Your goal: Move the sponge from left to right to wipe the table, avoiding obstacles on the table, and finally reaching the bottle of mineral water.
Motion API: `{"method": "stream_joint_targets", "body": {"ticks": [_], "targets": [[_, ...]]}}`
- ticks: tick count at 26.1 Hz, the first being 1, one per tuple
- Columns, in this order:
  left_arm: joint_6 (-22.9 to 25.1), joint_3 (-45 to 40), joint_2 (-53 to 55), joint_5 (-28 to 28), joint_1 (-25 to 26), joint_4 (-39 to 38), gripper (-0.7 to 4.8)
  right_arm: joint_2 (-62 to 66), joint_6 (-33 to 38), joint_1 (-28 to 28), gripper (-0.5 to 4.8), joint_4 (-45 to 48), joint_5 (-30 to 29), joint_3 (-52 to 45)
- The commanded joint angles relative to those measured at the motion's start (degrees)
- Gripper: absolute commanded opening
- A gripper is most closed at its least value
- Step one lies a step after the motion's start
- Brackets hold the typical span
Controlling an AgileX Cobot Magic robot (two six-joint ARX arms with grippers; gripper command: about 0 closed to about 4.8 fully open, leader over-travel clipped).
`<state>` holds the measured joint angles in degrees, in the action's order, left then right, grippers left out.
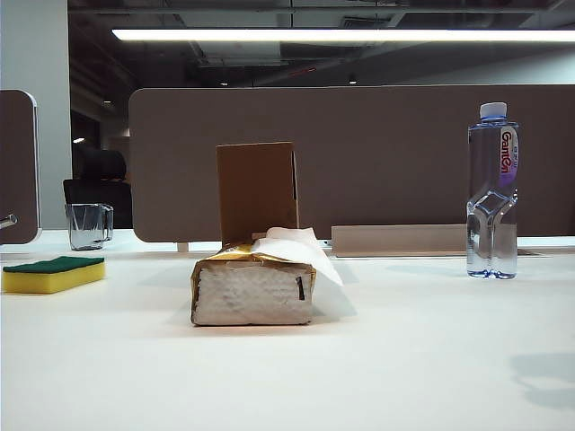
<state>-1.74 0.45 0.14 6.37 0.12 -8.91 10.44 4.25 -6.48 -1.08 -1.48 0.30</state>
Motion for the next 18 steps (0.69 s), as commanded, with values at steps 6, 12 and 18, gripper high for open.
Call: {"method": "stream_joint_targets", "body": {"ticks": [6, 12, 18], "targets": [[0.2, 0.0, 0.0, -0.2, 0.0, 0.3, -0.06, 0.0, 0.2, 0.0, -0.05, -0.2, -0.1, -0.2], [0.2, 0.0, 0.0, -0.2, 0.0, 0.3, -0.06, 0.0, 0.2, 0.0, -0.05, -0.6, -0.1, -0.2], [0.2, 0.0, 0.0, -0.1, 0.0, 0.3, -0.06, 0.0, 0.2, 0.0, -0.05, -0.6, -0.1, -0.2]]}}
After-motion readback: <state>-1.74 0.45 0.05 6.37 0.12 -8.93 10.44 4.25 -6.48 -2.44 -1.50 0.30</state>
